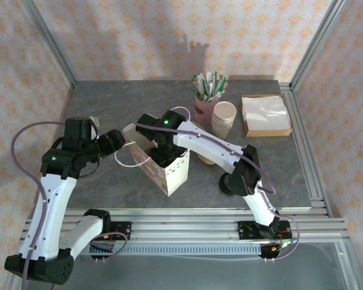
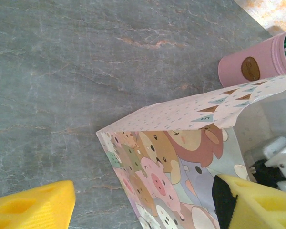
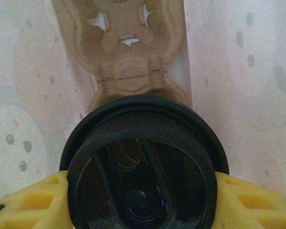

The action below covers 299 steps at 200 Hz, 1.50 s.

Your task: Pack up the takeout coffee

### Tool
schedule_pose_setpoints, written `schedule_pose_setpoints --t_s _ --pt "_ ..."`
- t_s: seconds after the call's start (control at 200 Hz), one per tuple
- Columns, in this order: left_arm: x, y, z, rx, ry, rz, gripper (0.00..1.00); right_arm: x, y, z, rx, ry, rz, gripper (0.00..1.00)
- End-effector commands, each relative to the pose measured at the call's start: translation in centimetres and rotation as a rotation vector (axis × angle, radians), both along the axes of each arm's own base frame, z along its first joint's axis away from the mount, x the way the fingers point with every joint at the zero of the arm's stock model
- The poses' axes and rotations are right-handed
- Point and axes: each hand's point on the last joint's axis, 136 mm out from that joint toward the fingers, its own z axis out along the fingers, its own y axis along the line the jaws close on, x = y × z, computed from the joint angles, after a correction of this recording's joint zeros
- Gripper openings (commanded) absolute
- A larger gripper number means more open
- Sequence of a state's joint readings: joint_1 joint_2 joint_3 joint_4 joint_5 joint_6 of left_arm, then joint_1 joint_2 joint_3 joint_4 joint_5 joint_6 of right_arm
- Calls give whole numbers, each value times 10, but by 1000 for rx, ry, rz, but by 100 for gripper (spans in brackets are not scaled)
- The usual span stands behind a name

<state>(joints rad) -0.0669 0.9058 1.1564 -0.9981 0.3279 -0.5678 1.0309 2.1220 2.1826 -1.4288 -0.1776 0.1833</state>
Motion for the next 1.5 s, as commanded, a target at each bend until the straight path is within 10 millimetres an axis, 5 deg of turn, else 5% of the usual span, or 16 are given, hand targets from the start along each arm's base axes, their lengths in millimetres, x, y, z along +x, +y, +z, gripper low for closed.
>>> schedule_pose_setpoints --t_s 0.0,0.345,0.676,0.891,1.161,1.491 --pt "7 1 5 16 -32 4 77 -2 -2 4 30 -6 -9 50" --pt "16 -4 20 16 -69 -12 85 -8 -4 -14 18 18 -7 50" --pt "27 -10 33 4 -105 -31 92 3 7 28 140 -82 -15 50" --pt "39 -24 31 -3 -87 -95 94 6 6 33 161 -127 -8 50" --pt "52 -44 19 32 -52 -197 93 5 6 19 146 -120 1 50" --pt "58 -37 2 101 14 -185 79 0 1 6 111 -91 -2 49"
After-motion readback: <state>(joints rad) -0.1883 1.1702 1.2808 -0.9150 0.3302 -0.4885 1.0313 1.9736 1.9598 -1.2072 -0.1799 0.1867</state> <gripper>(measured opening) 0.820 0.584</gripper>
